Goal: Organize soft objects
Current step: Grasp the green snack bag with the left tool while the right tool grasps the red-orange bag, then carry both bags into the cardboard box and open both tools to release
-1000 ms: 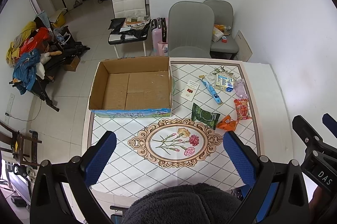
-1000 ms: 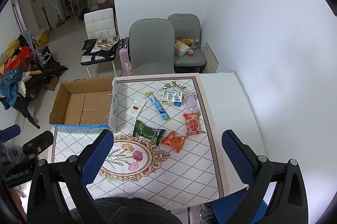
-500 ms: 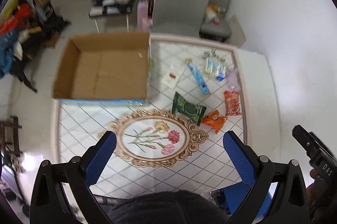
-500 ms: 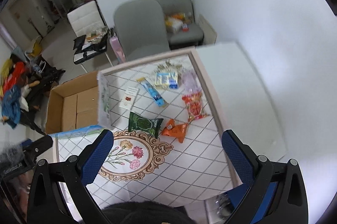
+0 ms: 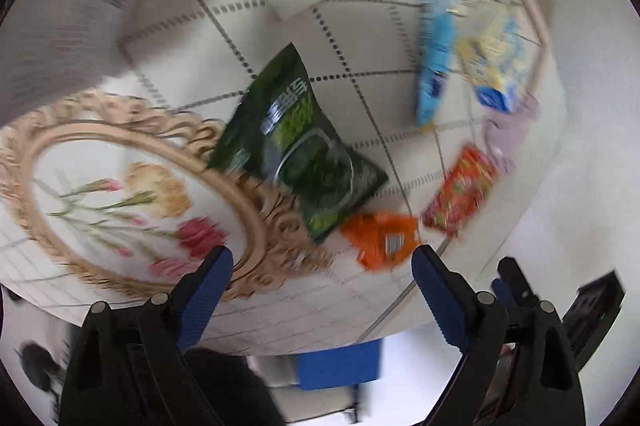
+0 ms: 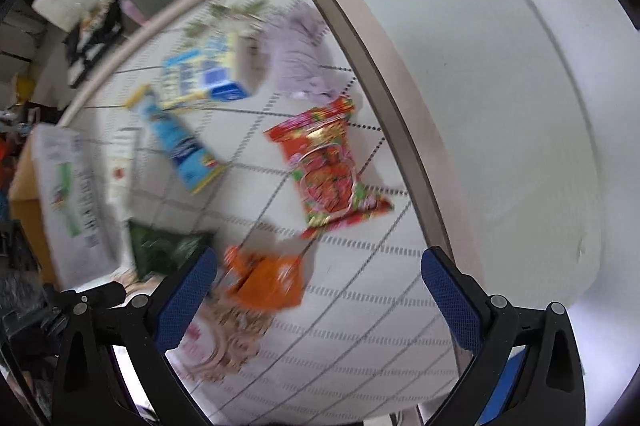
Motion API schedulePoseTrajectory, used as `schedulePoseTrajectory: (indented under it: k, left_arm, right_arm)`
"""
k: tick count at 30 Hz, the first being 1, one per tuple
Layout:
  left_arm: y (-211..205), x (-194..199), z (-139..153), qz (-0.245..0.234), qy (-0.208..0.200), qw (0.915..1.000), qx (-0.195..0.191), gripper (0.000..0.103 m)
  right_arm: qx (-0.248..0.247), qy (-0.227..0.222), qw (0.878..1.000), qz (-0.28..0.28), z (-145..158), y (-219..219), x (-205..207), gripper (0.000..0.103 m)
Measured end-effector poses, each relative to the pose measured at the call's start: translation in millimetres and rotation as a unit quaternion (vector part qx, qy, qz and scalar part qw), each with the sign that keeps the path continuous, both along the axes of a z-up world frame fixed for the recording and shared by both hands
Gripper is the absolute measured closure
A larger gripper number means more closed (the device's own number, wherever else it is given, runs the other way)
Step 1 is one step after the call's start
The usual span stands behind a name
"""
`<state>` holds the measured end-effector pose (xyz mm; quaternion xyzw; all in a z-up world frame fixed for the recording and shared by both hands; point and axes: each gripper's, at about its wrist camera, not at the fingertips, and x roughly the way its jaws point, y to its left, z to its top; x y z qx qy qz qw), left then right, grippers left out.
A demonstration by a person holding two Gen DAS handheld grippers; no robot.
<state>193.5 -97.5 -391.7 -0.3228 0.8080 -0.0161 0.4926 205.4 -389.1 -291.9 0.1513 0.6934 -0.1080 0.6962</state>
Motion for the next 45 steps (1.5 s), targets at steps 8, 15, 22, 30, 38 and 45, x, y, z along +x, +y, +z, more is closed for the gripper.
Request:
schedulePoseTrajectory:
  k: [8, 15, 22, 30, 38, 45]
  left_arm:
    - [-30, 28, -29, -0.02, -0.004, 0.9985, 0.05, 0.045]
    - [-58, 49, -10, -0.207, -0.081, 0.9685, 0.112, 0.055]
    - [-57, 69, -7, -0.259, -0.088, 0.9537, 0.125, 0.046]
    - [-40, 74, -25, -0.19, -0.07, 0.9694, 0.139, 0.05]
    - [-56, 56, 20, -0.266, -0.149, 0.9379, 0.166, 0.069]
    - [-42, 21, 118, -0.265, -0.246, 0.9225, 0.134, 0.069]
  right_arm:
    - [0.027, 0.045, 0.999, -0.013, -70, -9, 36, 0.005]
    - [0.032, 0.085, 0.996, -0.002, -105, -4, 45, 0.046]
    - [0.042, 0.096, 0.994, 0.037, -112, 19, 39, 0.046]
    - [0.026, 0.089, 0.996, 0.015, -125, 35, 40, 0.041]
    - [0.031, 0.072, 0.997, -0.001, -108, 23, 36, 0.055]
    - [0.052, 0.013, 0.998, 0.025, -37, 23, 26, 0.056]
